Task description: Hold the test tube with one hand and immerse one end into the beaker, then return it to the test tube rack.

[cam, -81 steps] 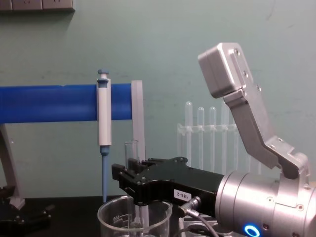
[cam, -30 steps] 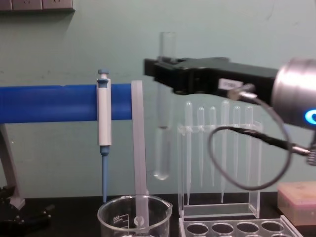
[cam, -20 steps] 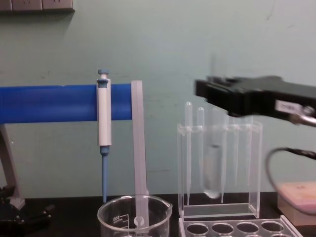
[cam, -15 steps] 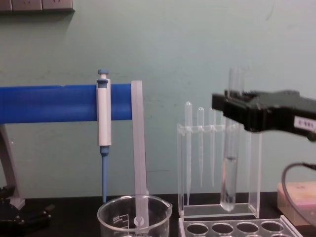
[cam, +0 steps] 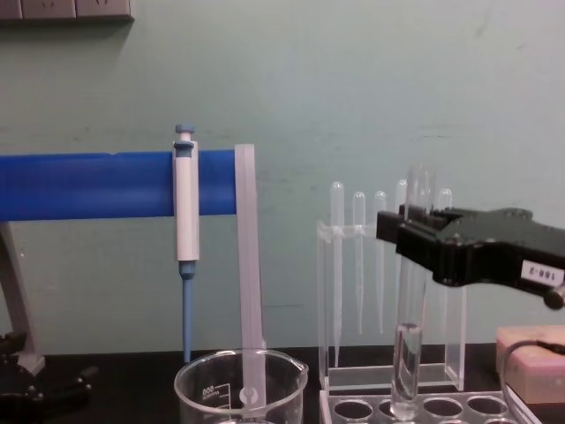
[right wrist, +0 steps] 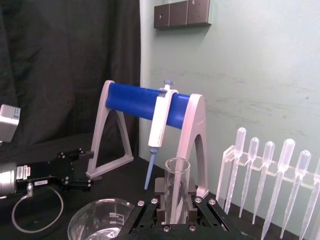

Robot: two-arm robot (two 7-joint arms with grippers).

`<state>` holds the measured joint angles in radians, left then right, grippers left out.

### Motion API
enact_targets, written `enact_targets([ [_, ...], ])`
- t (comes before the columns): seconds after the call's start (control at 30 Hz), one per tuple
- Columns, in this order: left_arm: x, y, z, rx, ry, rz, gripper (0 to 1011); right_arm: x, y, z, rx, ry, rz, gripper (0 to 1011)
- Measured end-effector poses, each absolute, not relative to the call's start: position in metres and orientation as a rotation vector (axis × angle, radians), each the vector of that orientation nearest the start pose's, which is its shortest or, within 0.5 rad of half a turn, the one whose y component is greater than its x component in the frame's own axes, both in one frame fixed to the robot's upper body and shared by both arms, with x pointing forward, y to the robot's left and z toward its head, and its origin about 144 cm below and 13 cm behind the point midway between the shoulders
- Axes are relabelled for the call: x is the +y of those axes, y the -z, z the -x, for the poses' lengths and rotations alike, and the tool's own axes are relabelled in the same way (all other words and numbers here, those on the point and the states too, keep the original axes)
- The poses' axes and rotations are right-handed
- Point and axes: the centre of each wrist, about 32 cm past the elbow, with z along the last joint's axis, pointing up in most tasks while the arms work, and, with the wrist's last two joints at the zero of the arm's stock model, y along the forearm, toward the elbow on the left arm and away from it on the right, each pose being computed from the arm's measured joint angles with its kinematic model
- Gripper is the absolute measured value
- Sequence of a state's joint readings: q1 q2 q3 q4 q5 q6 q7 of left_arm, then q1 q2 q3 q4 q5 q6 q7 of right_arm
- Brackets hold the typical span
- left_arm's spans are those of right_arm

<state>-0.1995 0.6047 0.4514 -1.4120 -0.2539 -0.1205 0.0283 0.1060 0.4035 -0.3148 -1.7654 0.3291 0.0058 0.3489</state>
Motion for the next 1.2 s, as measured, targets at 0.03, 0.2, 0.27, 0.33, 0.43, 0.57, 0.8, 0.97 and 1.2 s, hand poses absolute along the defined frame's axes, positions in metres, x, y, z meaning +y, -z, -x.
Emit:
enact_targets([
  [0.03, 0.31, -1.14, -0.489, -0.285, -1.248, -0.304, 1000, -0.228, -1.217, -0.465, -0.176, 0.859, -0.044, 230],
  [0.2, 0.31, -1.14, -0.489, -0.285, -1.248, -0.304, 1000, -0.227, -1.212, -0.463, -0.169, 0.859, -0.037, 231],
  [0.27, 0.31, -1.14, -0.489, -0.285, -1.248, -0.304, 1000, -0.227, -1.208, -0.462, -0.164, 0.859, -0.037, 231],
  [0.33, 0.31, -1.14, -0.489, -0.285, -1.248, -0.304, 1000, -0.226, -1.207, -0.462, -0.162, 0.859, -0.035, 230],
  [0.43, 0.31, -1.14, -0.489, -0.285, -1.248, -0.304, 1000, -0.226, -1.204, -0.462, -0.159, 0.86, -0.034, 231],
  [0.57, 0.31, -1.14, -0.489, -0.285, -1.248, -0.304, 1000, -0.225, -1.2, -0.463, -0.151, 0.863, -0.031, 230],
  [0.8, 0.31, -1.14, -0.489, -0.285, -1.248, -0.304, 1000, -0.225, -1.189, -0.464, -0.14, 0.879, -0.019, 230],
  [0.97, 0.31, -1.14, -0.489, -0.285, -1.248, -0.304, 1000, -0.226, -1.185, -0.464, -0.135, 0.887, -0.012, 230],
  [1.2, 0.31, -1.14, -0.489, -0.285, -1.248, -0.304, 1000, -0.226, -1.176, -0.466, -0.118, 0.896, -0.001, 230],
])
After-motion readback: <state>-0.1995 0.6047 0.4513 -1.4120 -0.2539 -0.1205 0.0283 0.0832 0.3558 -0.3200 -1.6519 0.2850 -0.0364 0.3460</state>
